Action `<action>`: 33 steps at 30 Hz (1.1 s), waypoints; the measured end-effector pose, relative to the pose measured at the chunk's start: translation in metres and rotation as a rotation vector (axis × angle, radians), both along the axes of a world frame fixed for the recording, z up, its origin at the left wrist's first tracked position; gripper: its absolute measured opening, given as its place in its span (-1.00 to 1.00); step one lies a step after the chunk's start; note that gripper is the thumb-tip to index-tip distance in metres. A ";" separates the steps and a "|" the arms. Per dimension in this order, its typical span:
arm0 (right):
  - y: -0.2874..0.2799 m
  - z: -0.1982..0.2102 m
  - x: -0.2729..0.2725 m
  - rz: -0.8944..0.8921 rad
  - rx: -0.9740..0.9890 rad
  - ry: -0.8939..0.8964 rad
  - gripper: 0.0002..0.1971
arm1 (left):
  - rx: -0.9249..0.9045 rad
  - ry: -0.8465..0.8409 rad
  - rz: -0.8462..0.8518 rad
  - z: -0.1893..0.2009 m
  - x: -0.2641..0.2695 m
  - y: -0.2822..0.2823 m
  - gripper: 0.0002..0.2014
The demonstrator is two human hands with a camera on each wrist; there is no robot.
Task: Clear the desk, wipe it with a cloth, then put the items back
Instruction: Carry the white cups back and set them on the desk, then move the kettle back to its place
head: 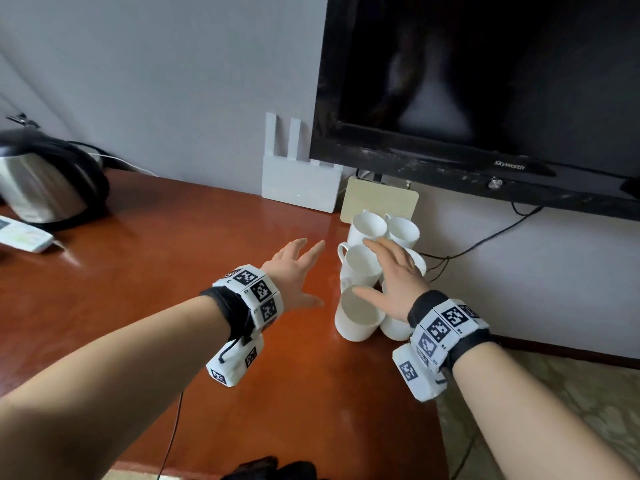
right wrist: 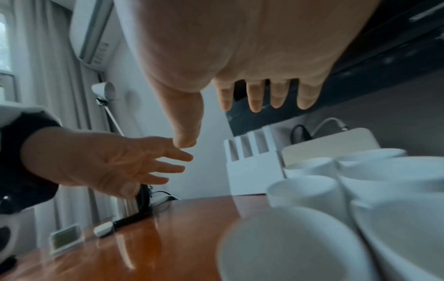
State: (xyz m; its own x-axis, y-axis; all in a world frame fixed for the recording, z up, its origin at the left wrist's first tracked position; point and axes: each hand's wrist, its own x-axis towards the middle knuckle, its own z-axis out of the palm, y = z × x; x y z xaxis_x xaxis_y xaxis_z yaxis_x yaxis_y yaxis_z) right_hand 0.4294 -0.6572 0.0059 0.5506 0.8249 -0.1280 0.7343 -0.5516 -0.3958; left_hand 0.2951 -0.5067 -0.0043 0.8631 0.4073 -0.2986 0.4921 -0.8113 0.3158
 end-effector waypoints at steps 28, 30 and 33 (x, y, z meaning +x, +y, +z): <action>0.420 0.033 -0.252 0.170 0.000 0.056 -0.24 | 0.136 -0.138 0.410 0.042 -0.308 0.432 -0.06; 0.442 0.034 -0.254 0.166 -0.025 0.059 -0.24 | 0.125 -0.148 0.438 0.038 -0.313 0.452 -0.05; 0.474 0.032 -0.254 0.150 -0.046 0.062 -0.25 | 0.114 -0.136 0.458 0.034 -0.313 0.475 -0.02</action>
